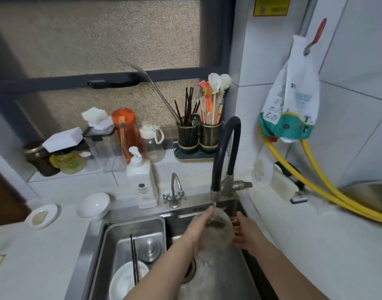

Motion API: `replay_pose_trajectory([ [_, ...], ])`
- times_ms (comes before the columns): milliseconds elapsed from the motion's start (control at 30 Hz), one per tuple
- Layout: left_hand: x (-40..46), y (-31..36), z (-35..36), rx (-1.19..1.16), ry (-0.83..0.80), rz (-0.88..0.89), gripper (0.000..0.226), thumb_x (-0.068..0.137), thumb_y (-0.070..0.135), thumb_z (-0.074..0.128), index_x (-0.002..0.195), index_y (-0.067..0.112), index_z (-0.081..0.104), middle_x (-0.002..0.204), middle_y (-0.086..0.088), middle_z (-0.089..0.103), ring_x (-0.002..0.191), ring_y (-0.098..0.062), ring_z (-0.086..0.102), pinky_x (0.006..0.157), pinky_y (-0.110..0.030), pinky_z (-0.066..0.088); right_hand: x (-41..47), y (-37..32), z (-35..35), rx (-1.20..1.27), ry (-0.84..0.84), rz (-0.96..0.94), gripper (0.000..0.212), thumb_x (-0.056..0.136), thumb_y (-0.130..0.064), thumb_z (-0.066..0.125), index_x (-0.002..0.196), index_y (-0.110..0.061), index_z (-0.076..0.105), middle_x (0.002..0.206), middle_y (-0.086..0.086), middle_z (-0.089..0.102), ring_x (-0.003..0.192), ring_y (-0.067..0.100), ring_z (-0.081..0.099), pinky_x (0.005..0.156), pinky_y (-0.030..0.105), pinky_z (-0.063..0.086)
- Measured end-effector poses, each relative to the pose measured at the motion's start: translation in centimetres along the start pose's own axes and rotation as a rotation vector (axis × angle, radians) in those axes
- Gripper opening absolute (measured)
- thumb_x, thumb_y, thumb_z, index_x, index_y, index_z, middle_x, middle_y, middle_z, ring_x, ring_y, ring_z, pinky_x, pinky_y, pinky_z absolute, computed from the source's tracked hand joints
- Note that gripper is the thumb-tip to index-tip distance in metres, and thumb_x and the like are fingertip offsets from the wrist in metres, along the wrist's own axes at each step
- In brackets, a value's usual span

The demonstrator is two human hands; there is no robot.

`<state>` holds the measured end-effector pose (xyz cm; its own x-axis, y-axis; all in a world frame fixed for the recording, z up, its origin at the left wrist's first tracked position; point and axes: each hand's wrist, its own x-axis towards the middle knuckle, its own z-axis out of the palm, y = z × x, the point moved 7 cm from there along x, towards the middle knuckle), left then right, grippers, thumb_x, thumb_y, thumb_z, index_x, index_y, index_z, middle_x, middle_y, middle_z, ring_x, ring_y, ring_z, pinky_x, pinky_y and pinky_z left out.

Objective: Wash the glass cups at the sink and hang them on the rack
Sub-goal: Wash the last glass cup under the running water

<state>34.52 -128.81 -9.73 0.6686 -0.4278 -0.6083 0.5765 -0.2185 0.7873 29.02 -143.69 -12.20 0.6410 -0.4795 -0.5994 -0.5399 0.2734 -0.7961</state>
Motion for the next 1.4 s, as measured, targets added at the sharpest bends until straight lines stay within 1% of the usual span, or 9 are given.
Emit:
replay_pose_trajectory([
  [233,-0.9,2.3,-2.2,0.295,0.151,0.324,0.063,0.083,0.046,0.067,0.138,0.023,0.046,0.137,-0.002,0.05,0.12,-0.015,0.051,0.103,-0.028,0.041,0.7,1.2,2.8,0.131,-0.1,0.113,0.038,0.101,-0.028,0.04,0.088,0.0,0.062,0.077,0.019,0.062,0.064,0.028,0.057,0.054,0.031,0.048],
  [400,-1.7,0.3,-4.4,-0.038,0.217,0.058,0.044,0.086,0.061,0.052,0.097,0.019,0.062,0.102,-0.006,0.067,0.084,-0.022,0.066,0.066,-0.035,0.058,0.8,-1.5,6.1,0.134,-0.232,0.012,0.032,0.09,-0.037,0.058,0.082,-0.007,0.062,0.073,0.009,0.059,0.061,0.023,0.055,0.06,0.031,0.045],
  [633,-0.6,-2.4,-4.1,-0.213,0.296,-0.205,0.082,0.081,0.081,0.025,0.114,0.014,0.059,0.112,-0.02,0.066,0.083,-0.042,0.069,0.045,-0.038,0.056,0.9,-2.8,6.2,0.062,-0.2,-0.201,0.038,0.08,-0.043,0.07,0.091,-0.008,0.062,0.087,0.012,0.066,0.081,0.029,0.065,0.073,0.037,0.053],
  [833,0.6,0.6,-1.0,0.165,0.259,0.024,0.063,0.092,0.061,0.039,0.121,0.008,0.057,0.119,-0.008,0.065,0.106,-0.026,0.063,0.089,-0.04,0.054,0.8,-2.6,1.6,-0.011,-0.009,-0.231,0.048,0.092,-0.046,0.05,0.075,-0.008,0.074,0.074,0.011,0.072,0.071,0.027,0.068,0.071,0.039,0.054],
  [933,-0.7,2.3,2.2,0.163,0.015,0.154,0.009,0.09,0.03,0.063,0.092,0.023,0.057,0.07,0.019,0.071,0.067,0.006,0.065,0.059,-0.016,0.054,1.2,-2.7,-0.3,-0.032,0.032,-0.263,0.052,0.095,-0.041,0.046,0.062,-0.007,0.068,0.059,0.011,0.06,0.058,0.025,0.054,0.061,0.035,0.041],
  [1067,-0.6,3.8,3.1,0.197,0.038,0.269,0.02,0.085,0.022,0.07,0.065,0.02,0.07,0.052,0.022,0.065,0.06,-0.002,0.064,0.066,-0.021,0.054,2.5,-2.0,-0.6,-0.049,0.057,-0.266,0.051,0.079,-0.06,0.052,0.078,-0.013,0.069,0.069,0.008,0.063,0.065,0.022,0.056,0.061,0.033,0.041],
  [1133,0.6,3.2,1.5,0.131,0.221,0.222,0.024,0.082,0.036,0.071,0.064,0.022,0.067,0.056,0.012,0.068,0.066,-0.01,0.065,0.079,-0.033,0.056,2.9,-1.4,-0.1,-0.029,0.098,-0.285,0.069,0.067,-0.067,0.052,0.092,-0.004,0.063,0.08,0.012,0.065,0.071,0.024,0.059,0.064,0.033,0.045],
  [1300,2.5,1.8,-2.3,0.253,0.548,0.13,0.053,0.102,0.042,0.025,0.116,0.007,0.062,0.119,-0.017,0.064,0.114,-0.033,0.057,0.099,-0.034,0.043,0.6,-2.5,2.5,-0.082,0.104,-0.35,0.033,0.089,-0.041,0.055,0.085,-0.008,0.054,0.076,0.006,0.058,0.069,0.018,0.054,0.056,0.025,0.038],
  [1400,0.7,2.9,-1.4,0.281,0.419,0.37,0.032,0.097,0.044,0.039,0.101,0.02,0.061,0.103,0.001,0.065,0.105,-0.013,0.061,0.084,-0.019,0.044,2.1,-2.7,2.3,-0.115,0.137,-0.332,0.043,0.093,-0.039,0.051,0.082,0.0,0.064,0.075,0.008,0.064,0.07,0.021,0.058,0.056,0.028,0.04],
])
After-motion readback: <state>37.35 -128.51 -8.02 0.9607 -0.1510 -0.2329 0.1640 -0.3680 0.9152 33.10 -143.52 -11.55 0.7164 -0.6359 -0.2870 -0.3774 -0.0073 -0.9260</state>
